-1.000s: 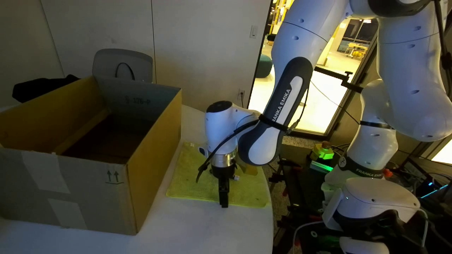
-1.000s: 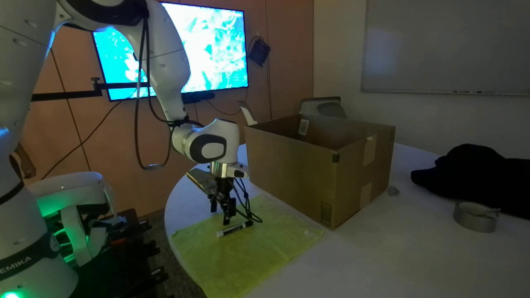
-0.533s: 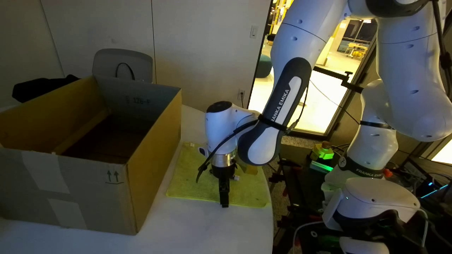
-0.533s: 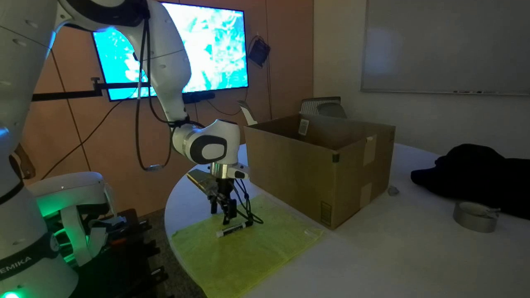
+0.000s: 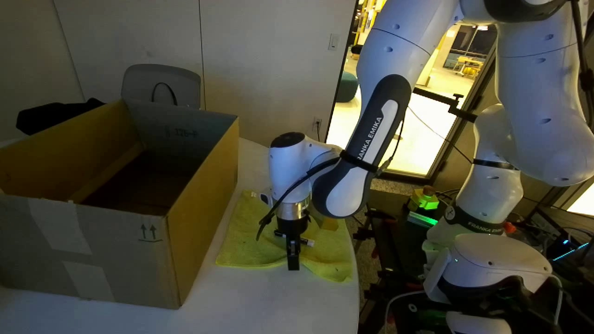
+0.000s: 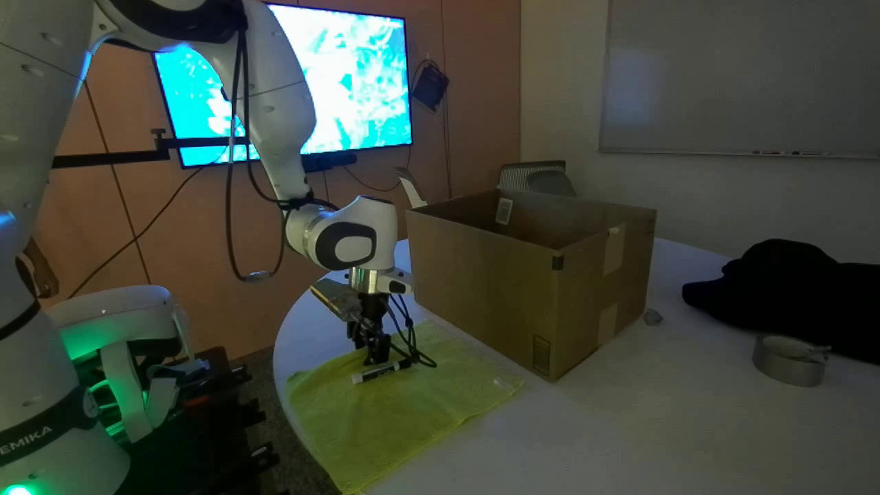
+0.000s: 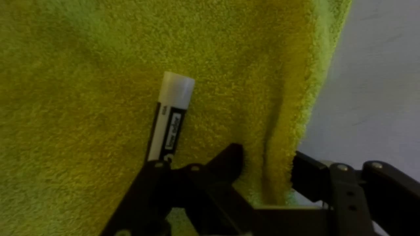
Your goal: Put the marker on the towel then fold the towel twice and put it in the brown box.
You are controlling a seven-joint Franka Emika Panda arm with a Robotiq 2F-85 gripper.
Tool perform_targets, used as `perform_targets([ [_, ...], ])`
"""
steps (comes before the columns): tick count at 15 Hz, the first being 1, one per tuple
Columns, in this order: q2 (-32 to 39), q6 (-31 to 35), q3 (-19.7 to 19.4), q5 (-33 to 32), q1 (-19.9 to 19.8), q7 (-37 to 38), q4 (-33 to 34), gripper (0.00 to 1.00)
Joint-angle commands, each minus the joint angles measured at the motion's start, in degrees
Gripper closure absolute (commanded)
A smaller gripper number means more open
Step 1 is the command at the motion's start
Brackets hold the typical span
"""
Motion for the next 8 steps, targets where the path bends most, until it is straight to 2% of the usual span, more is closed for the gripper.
perform_targets([
  [1, -0.9, 0.8, -1.2, 0.3, 0.7, 1.0, -0.8, 0.97],
  [3, -2.2, 0.6, -1.1, 0.6, 0.2, 0.5, -1.5, 0.99],
  [8, -7.1, 1.8, -0.9, 1.6, -1.4, -0.3, -4.7, 0.95],
])
